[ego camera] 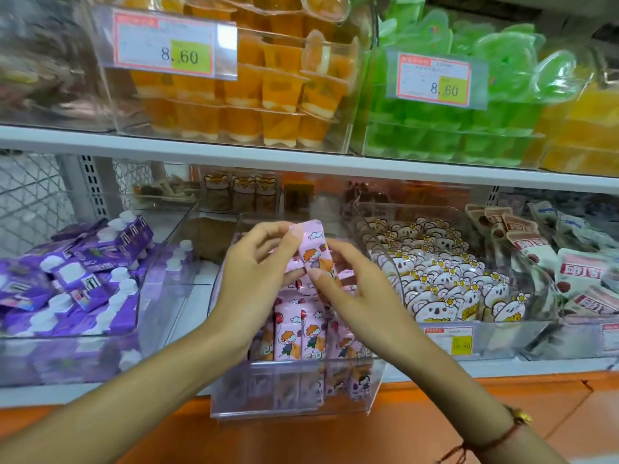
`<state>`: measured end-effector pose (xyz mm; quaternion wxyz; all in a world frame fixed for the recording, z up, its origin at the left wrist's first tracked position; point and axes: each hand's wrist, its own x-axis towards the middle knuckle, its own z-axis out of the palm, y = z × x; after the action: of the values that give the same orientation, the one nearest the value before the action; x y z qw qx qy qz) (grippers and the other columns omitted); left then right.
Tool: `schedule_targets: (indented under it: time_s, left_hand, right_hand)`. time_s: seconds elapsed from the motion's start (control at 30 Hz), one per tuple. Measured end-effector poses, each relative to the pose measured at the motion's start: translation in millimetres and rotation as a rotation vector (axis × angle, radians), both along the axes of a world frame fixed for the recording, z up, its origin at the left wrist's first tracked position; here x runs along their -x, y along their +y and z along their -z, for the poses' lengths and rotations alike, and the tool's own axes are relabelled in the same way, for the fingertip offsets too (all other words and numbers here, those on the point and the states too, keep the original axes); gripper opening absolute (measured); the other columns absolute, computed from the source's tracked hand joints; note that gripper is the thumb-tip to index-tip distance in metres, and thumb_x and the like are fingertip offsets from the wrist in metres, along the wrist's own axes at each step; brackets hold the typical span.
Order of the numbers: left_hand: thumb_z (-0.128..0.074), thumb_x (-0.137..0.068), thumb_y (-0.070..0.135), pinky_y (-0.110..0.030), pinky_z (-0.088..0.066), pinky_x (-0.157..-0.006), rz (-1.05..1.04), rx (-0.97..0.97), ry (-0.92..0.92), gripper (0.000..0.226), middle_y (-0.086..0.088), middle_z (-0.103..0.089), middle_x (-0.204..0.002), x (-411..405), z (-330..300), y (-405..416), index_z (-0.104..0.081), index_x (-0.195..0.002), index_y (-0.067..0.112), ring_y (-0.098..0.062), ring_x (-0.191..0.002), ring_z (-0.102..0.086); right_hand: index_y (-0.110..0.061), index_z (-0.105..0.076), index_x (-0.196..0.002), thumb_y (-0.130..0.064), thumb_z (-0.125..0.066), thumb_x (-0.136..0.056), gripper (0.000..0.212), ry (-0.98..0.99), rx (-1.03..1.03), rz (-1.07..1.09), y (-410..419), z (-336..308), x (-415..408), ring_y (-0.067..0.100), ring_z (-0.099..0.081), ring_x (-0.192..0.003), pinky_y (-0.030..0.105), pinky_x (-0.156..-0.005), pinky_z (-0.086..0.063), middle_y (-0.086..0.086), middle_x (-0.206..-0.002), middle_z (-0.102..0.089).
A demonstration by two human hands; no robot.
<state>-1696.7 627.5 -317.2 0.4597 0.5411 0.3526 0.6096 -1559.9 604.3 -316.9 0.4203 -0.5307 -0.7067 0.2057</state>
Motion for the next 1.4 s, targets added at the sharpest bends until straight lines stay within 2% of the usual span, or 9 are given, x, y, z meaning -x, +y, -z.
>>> schedule_targets:
  time_s: [0.27, 0.4, 0.5, 0.57, 0.7, 0.9, 1.03, 1.2, 1.4]
  left_hand:
    - [-0.073, -0.075, 0.025, -0.007, -0.044, -0.082, 0.047, -0.187, 0.437, 0.042, 0.026, -0.057, -0.11, 0.5, 19.4, 6.2, -0.052, -0.11, 0.037, 0.008, -0.105, -0.054]
    - [-0.072, -0.079, 0.034, -0.02, -0.049, -0.079, -0.043, -0.256, 0.406, 0.035, 0.025, -0.061, -0.105, -0.8, 22.7, 10.2, -0.053, -0.108, 0.034, 0.004, -0.098, -0.059]
    - [-0.06, -0.092, 0.021, -0.031, -0.05, -0.096, 0.036, -0.22, 0.38, 0.029, 0.016, -0.062, -0.12, 3.1, 17.9, 17.9, -0.051, -0.119, 0.029, 0.001, -0.111, -0.057]
    - [-0.053, -0.095, 0.024, -0.025, -0.048, -0.096, 0.133, -0.196, 0.387, 0.031, 0.015, -0.06, -0.124, 3.8, 14.4, 17.6, -0.049, -0.125, 0.03, 0.002, -0.114, -0.056]
    - [-0.052, -0.094, 0.035, -0.011, -0.051, -0.068, 0.271, 0.029, 0.298, 0.023, 0.01, -0.073, -0.103, 3.6, 6.7, 9.9, -0.064, -0.114, 0.03, -0.003, -0.091, -0.069]
    - [-0.057, -0.093, 0.035, -0.027, -0.06, -0.071, 0.402, 0.4, 0.195, 0.026, -0.005, -0.076, -0.093, 2.5, 0.5, 11.3, -0.072, -0.103, 0.015, -0.013, -0.076, -0.071]
    - [-0.051, -0.097, 0.033, -0.026, -0.059, -0.069, 0.422, 0.385, 0.163, 0.024, -0.003, -0.075, -0.097, 5.0, 1.7, 12.7, -0.069, -0.107, 0.02, -0.014, -0.084, -0.072]
    - [-0.057, -0.094, 0.014, -0.02, -0.051, -0.086, 0.239, 0.091, 0.283, 0.028, 0.009, -0.067, -0.116, 9.5, 5.2, 14.6, -0.057, -0.119, 0.027, -0.004, -0.107, -0.063]
    - [-0.066, -0.085, 0.001, -0.016, -0.052, -0.086, 0.166, -0.04, 0.229, 0.037, 0.005, -0.064, -0.115, 11.1, 5.0, 14.2, -0.054, -0.111, 0.024, -0.005, -0.106, -0.063]
  right_hand:
    - [-0.012, -0.057, -0.097, -0.023, -0.072, -0.082, 0.024, 0.621, 0.081, 0.102, 15.3, 1.1, 0.9, 0.003, -0.067, -0.072, 0.019, -0.067, -0.054, -0.002, -0.085, -0.068]
    - [-0.013, -0.056, -0.106, -0.025, -0.072, -0.082, 0.032, 0.675, 0.092, 0.045, 14.4, 2.5, 5.8, 0.003, -0.069, -0.077, 0.014, -0.064, -0.053, -0.001, -0.092, -0.072]
    - [-0.02, -0.055, -0.117, -0.027, -0.063, -0.089, 0.03, 0.596, 0.061, 0.004, 14.2, 2.0, 3.7, 0.0, -0.066, -0.085, 0.011, -0.071, -0.05, -0.003, -0.101, -0.069]
    - [-0.022, -0.053, -0.121, -0.026, -0.061, -0.09, 0.032, 0.523, 0.005, 0.027, 14.5, 2.0, 3.0, 0.001, -0.065, -0.081, 0.015, -0.071, -0.051, -0.002, -0.098, -0.068]
    - [-0.019, -0.051, -0.124, -0.033, -0.066, -0.085, 0.044, 0.537, 0.017, 0.105, 15.7, 1.7, 3.8, 0.0, -0.063, -0.066, 0.025, -0.068, -0.049, -0.009, -0.07, -0.065]
    - [-0.013, -0.052, -0.116, -0.034, -0.072, -0.081, 0.046, 0.593, 0.127, 0.13, 15.2, 3.3, 0.5, 0.007, -0.06, -0.05, 0.018, -0.047, -0.044, 0.016, -0.08, -0.07]
    - [-0.018, -0.053, -0.122, -0.033, -0.067, -0.086, 0.041, 0.519, 0.096, 0.115, 14.8, 3.0, -1.4, 0.007, -0.067, -0.067, 0.023, -0.065, -0.053, 0.009, -0.086, -0.07]
    - [-0.028, -0.05, -0.132, -0.016, -0.056, -0.095, 0.039, 0.379, -0.02, -0.075, 9.7, 1.4, -0.4, 0.007, -0.058, -0.105, 0.014, -0.077, -0.049, -0.005, -0.118, -0.061]
    - [-0.03, -0.042, -0.14, -0.008, -0.054, -0.095, 0.051, 0.279, -0.093, -0.189, 4.8, 0.0, 0.4, -0.003, -0.052, -0.117, 0.011, -0.087, -0.046, -0.011, -0.132, -0.055]
